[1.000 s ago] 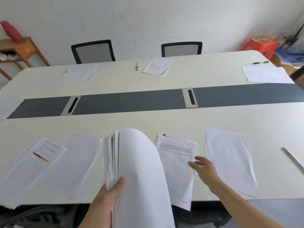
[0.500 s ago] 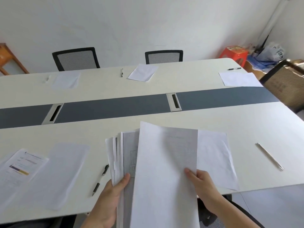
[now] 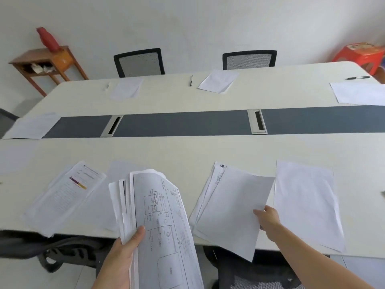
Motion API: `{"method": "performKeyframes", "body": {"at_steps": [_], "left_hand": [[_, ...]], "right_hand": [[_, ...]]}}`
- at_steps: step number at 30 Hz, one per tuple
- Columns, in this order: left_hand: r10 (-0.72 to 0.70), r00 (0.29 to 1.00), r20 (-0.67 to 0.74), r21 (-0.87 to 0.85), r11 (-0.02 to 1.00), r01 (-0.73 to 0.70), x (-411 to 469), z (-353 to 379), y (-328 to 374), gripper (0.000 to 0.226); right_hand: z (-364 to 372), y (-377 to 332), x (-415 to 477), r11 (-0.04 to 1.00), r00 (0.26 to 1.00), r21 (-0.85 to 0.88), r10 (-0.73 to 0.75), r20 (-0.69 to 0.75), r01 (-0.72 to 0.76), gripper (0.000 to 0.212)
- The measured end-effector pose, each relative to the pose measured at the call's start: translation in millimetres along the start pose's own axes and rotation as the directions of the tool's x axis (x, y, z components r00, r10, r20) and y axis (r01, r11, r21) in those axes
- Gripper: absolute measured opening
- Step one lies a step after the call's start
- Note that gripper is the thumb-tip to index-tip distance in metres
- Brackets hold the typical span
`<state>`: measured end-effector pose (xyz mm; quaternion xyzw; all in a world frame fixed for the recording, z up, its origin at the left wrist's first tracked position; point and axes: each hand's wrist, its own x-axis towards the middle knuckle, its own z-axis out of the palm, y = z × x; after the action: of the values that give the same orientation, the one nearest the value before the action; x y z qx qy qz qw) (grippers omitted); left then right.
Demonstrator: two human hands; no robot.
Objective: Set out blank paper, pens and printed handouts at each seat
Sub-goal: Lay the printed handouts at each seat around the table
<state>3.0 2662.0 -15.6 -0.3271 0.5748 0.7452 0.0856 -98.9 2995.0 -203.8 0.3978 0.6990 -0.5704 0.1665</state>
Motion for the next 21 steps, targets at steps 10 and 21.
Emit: {"method": "performKeyframes", "body": {"at_steps": [10,21], "left_hand": [[-0.086,0.960,0.266,0.110,0.992,0.059,-11,100,-22,0.019],[-0.126,0.966,0.225,0.188,0.979,0.084,-37,128,-49,0.069]], "right_hand": [[-84,29,-25,0.967,0.974,0.230,0.052,0.221,-0.104,0.054],[-75,52,-20,0.991,0.991,-0.129,0.061,0.122,-0.045,0.043]]}}
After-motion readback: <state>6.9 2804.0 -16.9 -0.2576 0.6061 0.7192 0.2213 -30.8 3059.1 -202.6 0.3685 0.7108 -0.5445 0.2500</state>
